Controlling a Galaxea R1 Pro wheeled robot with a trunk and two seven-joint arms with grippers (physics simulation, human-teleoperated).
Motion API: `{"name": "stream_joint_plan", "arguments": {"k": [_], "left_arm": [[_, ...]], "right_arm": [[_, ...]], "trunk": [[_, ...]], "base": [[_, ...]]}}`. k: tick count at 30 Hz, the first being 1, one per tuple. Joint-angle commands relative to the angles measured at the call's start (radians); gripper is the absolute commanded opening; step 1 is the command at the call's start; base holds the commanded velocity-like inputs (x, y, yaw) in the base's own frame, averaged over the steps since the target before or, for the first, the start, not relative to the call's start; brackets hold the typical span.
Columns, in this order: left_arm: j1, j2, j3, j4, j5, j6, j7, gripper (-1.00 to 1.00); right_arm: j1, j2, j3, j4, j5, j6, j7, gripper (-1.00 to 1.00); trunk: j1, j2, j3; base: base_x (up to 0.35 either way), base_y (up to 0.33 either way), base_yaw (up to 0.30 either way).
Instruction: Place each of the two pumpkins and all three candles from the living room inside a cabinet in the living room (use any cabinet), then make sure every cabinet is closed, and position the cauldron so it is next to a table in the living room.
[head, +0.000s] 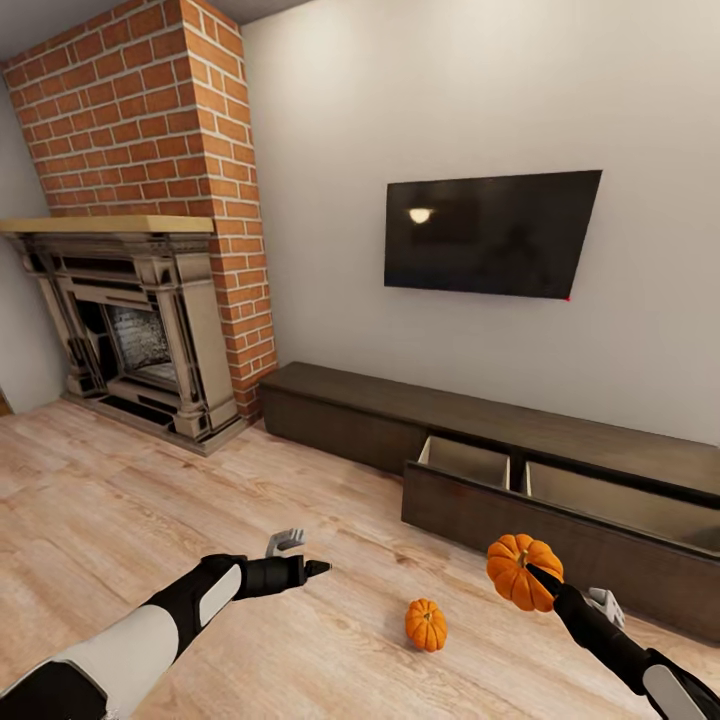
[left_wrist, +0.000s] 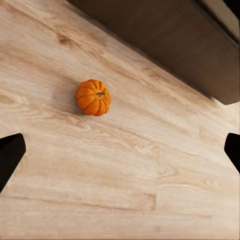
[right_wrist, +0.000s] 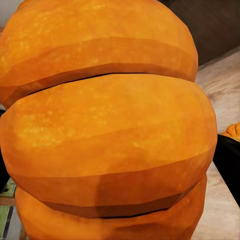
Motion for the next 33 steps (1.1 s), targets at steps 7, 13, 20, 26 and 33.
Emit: {"name": "stream_joint_plan", "arguments": {"k": [7,13,20,26,33], "left_arm": [[-0.002,-0.003,-0.007,0.041,0.008,-0.024,0.031,1.0],[-0.002,-0.002,-0.007,0.043,0.01,-0.028,0.035,1.0],[0.0,-0.001,-0.004,0.039,0.012,-0.03,0.035,1.0],[0.001,0.0,-0.004,0.039,0.012,-0.03,0.035,1.0],[0.001,-0.001,-0.004,0.039,0.01,-0.038,0.035,1.0]], "right_arm": [[-0.001,0.003,-0.002,0.001,-0.009,0.009,0.002,-1.0],[-0.001,0.002,0.002,0.001,-0.008,0.049,-0.005,-1.0],[-0.001,0.0,0.003,0.003,-0.006,0.087,-0.011,-1.0],[-0.001,-0.001,0.004,0.003,-0.006,0.091,-0.012,-1.0],[-0.001,-0.002,0.004,0.007,-0.007,0.091,-0.013,-1.0]], "trunk": [[-0.027,0.049,0.016],[-0.035,0.063,0.016],[-0.035,0.063,0.006],[-0.035,0.063,-0.003],[-0.035,0.063,-0.014]], "base": [[0.0,0.0,0.0],[0.0,0.0,0.064],[0.0,0.0,0.107],[0.0,0.0,0.113],[-0.097,0.0,0.114]]}}
